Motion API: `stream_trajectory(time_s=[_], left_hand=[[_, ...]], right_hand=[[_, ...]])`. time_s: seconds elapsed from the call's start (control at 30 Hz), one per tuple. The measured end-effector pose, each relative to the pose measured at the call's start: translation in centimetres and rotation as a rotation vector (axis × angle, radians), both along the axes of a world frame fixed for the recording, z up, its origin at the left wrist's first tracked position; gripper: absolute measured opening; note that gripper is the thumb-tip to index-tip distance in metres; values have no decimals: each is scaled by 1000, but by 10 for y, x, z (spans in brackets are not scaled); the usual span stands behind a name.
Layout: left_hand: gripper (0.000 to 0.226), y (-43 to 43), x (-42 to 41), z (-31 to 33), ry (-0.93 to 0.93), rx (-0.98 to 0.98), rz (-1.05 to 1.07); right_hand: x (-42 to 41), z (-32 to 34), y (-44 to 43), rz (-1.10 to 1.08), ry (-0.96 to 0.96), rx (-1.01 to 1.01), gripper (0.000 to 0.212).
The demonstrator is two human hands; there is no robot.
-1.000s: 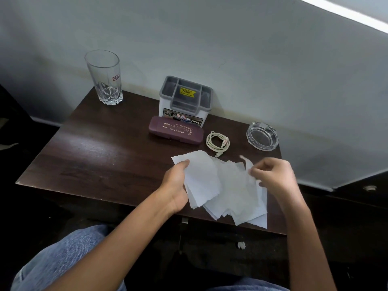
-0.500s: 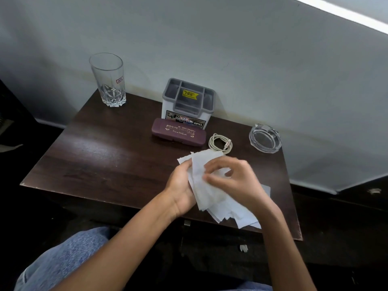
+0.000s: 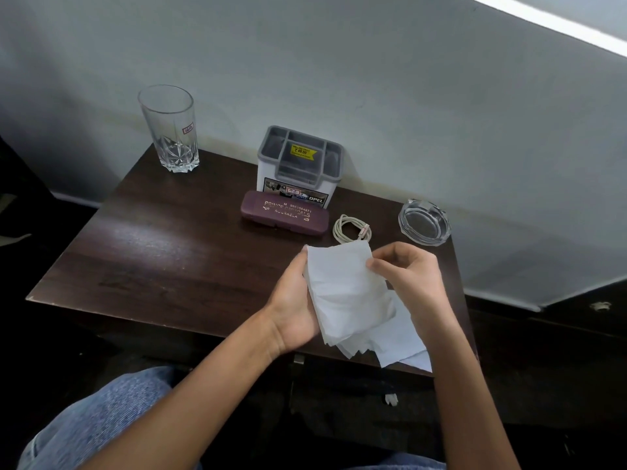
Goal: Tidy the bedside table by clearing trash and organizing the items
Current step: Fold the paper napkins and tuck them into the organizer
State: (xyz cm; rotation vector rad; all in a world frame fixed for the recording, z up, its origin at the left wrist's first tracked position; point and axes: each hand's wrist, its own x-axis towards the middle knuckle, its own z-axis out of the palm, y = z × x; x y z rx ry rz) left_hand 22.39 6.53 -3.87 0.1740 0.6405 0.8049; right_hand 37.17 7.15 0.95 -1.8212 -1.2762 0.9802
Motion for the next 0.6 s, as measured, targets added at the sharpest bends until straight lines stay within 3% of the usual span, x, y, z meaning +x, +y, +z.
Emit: stream_trajectory(time_s=[0.1,0.17,0.27,0.33,0.5,0.6], left_hand=[[85,0,-1,1,-24,-8,-17],[87,0,-2,2,-19,4,-32],[49,-1,1,4,45,17,-30],[28,-1,2,0,185,32,-2],[19,-2,-1,2,517,260,-183],[28,-5,-4,8,581,413,-380]], right_hand=[[0,-1,0,-9,1,12,10],[0,-1,0,-2,6,21,11],[-1,-1,1,19,21,15,9],[0,1,1,22,63,5,15],[8,5,0,90,100,-31,43],[13,6,-1,256,95,-115,50]])
